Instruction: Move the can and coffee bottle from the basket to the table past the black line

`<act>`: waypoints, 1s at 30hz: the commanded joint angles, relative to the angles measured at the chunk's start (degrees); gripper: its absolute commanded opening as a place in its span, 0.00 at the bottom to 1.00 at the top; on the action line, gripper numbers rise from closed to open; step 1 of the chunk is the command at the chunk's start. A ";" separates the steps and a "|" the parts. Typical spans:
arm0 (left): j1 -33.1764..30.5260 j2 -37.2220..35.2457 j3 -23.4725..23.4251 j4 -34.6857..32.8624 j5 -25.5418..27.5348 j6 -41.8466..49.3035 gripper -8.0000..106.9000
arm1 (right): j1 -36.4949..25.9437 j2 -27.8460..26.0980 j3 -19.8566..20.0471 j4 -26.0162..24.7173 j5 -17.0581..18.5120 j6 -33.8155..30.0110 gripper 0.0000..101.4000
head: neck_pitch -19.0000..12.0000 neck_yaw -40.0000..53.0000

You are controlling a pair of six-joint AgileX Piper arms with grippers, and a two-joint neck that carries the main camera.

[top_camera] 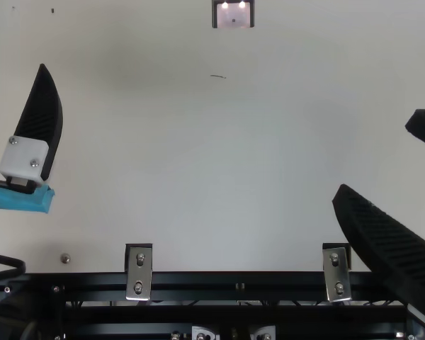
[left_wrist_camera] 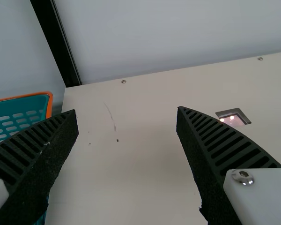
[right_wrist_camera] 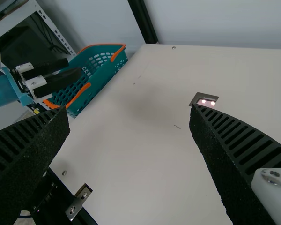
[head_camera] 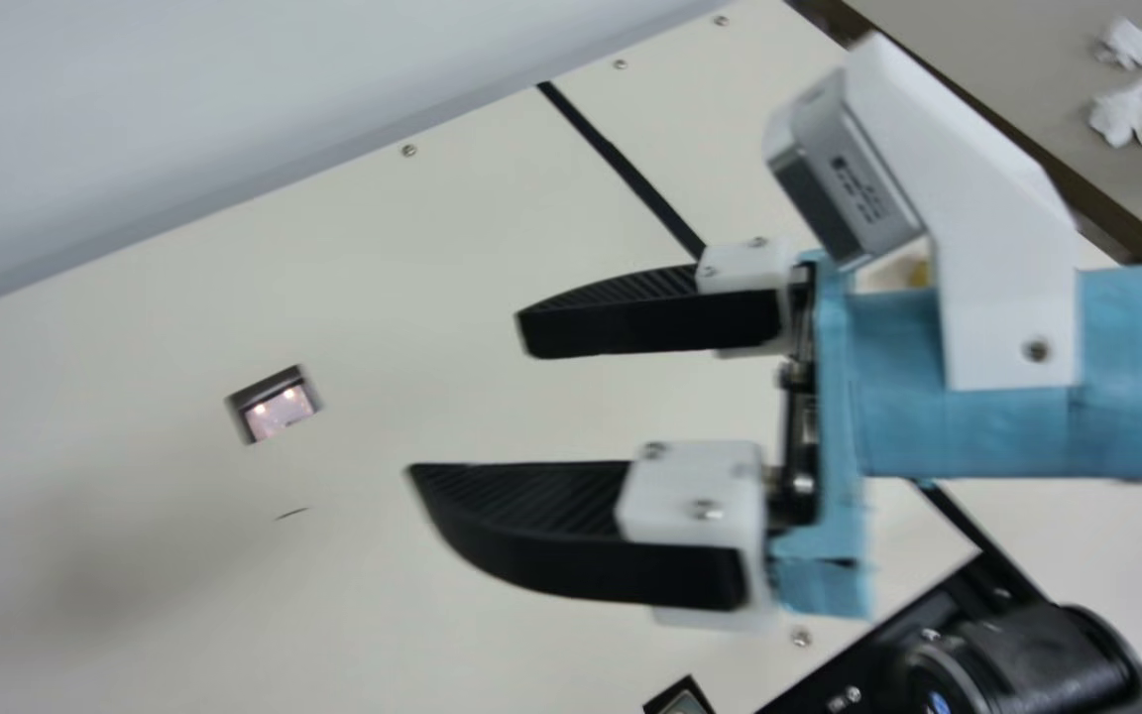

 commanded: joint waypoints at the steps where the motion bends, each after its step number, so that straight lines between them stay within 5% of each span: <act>1: 0.00 0.00 0.00 0.00 0.00 0.00 0.85 | 0.00 0.00 0.00 0.00 0.00 0.00 1.00 | -1.52 4.24; 30: 0.00 0.00 0.00 0.00 0.00 0.00 0.85 | 0.00 0.00 0.00 0.00 0.00 0.00 1.00 | -14.45 54.53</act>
